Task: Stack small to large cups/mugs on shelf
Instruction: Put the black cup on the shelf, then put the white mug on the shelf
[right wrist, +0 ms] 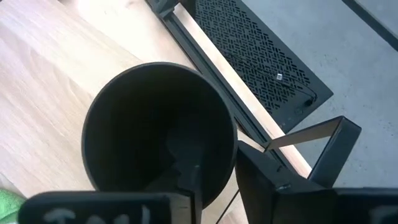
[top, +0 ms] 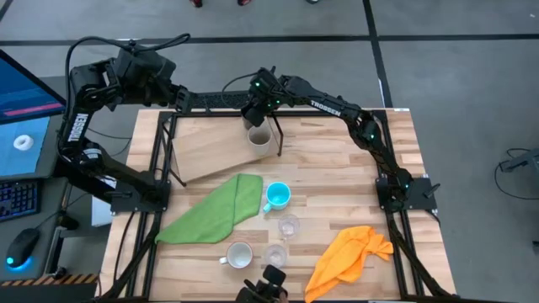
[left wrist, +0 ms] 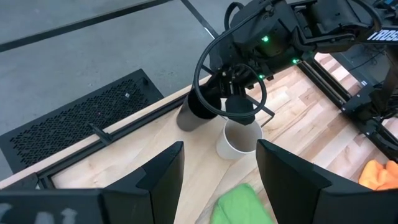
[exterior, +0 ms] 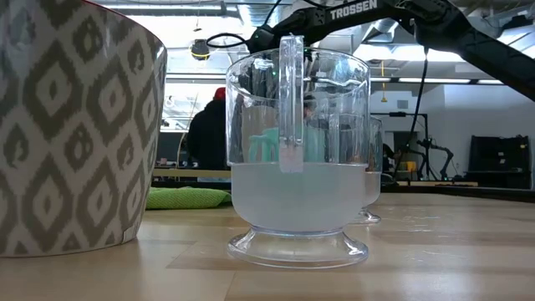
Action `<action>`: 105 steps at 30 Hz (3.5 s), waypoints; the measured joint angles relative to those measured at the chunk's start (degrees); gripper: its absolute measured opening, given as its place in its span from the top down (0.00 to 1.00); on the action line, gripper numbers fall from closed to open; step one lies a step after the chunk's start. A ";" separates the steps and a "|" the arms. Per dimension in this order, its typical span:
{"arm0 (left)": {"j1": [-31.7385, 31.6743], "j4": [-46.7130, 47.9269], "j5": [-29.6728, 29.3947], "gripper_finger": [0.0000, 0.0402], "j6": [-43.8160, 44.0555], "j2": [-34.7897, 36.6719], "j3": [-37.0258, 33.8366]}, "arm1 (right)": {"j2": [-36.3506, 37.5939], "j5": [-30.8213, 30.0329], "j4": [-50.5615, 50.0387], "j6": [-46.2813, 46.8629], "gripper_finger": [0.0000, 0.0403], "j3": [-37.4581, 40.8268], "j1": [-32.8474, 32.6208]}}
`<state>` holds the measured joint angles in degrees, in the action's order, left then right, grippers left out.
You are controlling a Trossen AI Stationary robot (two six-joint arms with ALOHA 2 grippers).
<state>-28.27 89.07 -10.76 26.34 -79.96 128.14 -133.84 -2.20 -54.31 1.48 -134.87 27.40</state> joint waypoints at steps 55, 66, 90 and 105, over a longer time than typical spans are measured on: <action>7.84 0.33 6.46 0.52 -7.71 -9.68 0.02 | 37.20 -0.68 -35.49 20.45 0.50 0.49 -11.12; 28.13 0.93 -4.71 0.52 9.27 -20.17 0.01 | 44.69 -2.73 -35.71 25.05 0.51 1.16 -25.68; 42.90 1.25 4.45 0.52 14.42 -41.25 -0.02 | 51.56 -2.86 -35.71 25.55 0.55 1.16 -39.52; 60.86 0.92 2.89 0.52 16.87 -34.54 -1.68 | 51.71 -5.44 -35.71 25.61 0.56 1.16 -44.30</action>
<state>32.59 89.99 -7.88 43.20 -114.51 126.46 -82.13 -7.63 -90.02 27.09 -133.71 -16.90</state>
